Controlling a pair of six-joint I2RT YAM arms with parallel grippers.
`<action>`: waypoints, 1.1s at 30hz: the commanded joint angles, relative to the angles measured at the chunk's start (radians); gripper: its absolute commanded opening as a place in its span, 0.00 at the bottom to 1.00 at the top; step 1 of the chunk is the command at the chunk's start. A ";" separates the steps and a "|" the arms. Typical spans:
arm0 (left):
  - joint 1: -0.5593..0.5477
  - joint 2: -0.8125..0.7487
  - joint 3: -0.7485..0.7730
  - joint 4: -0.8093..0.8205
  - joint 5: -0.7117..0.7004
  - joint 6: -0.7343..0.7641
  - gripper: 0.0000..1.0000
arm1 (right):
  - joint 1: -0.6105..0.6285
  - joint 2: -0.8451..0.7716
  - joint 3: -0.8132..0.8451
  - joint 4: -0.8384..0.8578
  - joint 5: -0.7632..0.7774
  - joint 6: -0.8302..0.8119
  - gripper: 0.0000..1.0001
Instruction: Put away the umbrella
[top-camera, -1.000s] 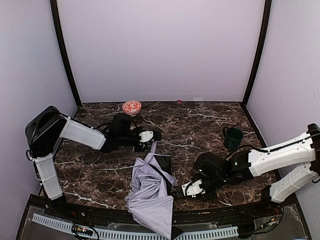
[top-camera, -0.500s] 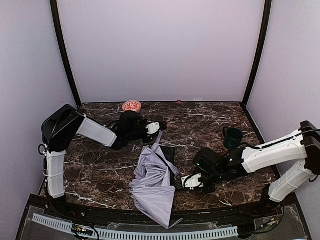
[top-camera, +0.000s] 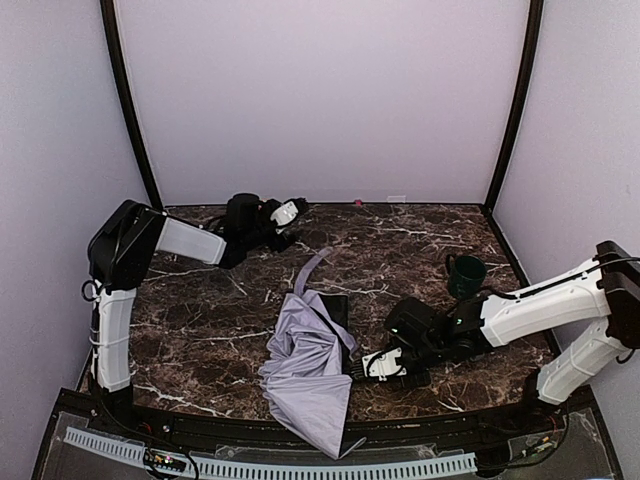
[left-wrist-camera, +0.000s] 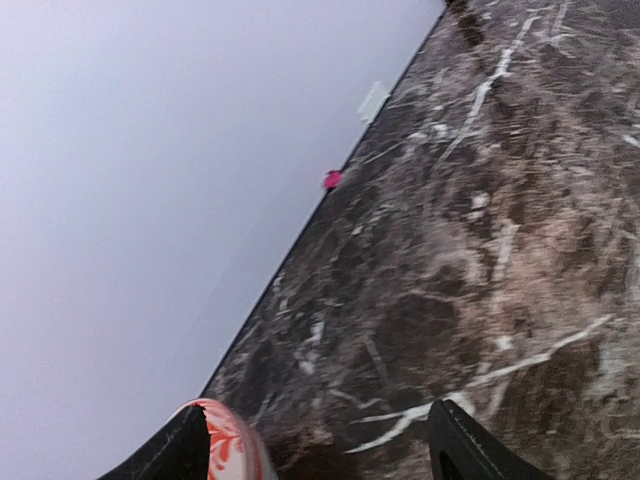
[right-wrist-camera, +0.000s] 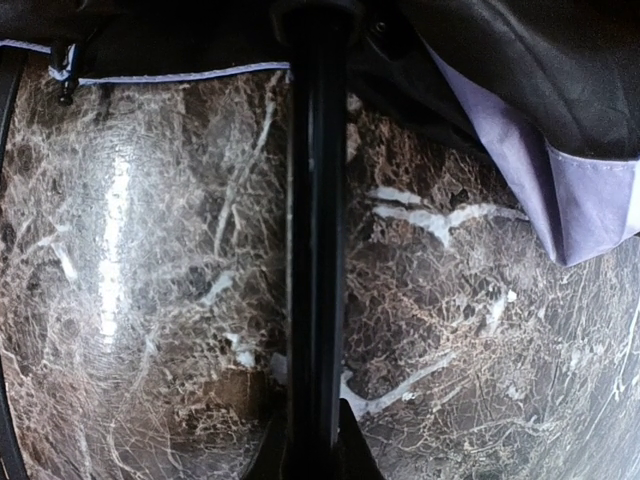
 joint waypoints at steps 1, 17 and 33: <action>0.019 0.020 0.121 -0.132 -0.089 -0.002 0.77 | 0.004 0.016 -0.009 -0.085 -0.015 -0.008 0.00; -0.070 -0.632 -0.270 -0.410 0.376 -0.049 0.71 | -0.008 0.019 0.014 -0.114 -0.042 0.013 0.00; -0.585 -0.873 -0.631 -0.718 0.344 -0.106 0.77 | -0.068 0.065 0.091 -0.164 -0.077 0.069 0.19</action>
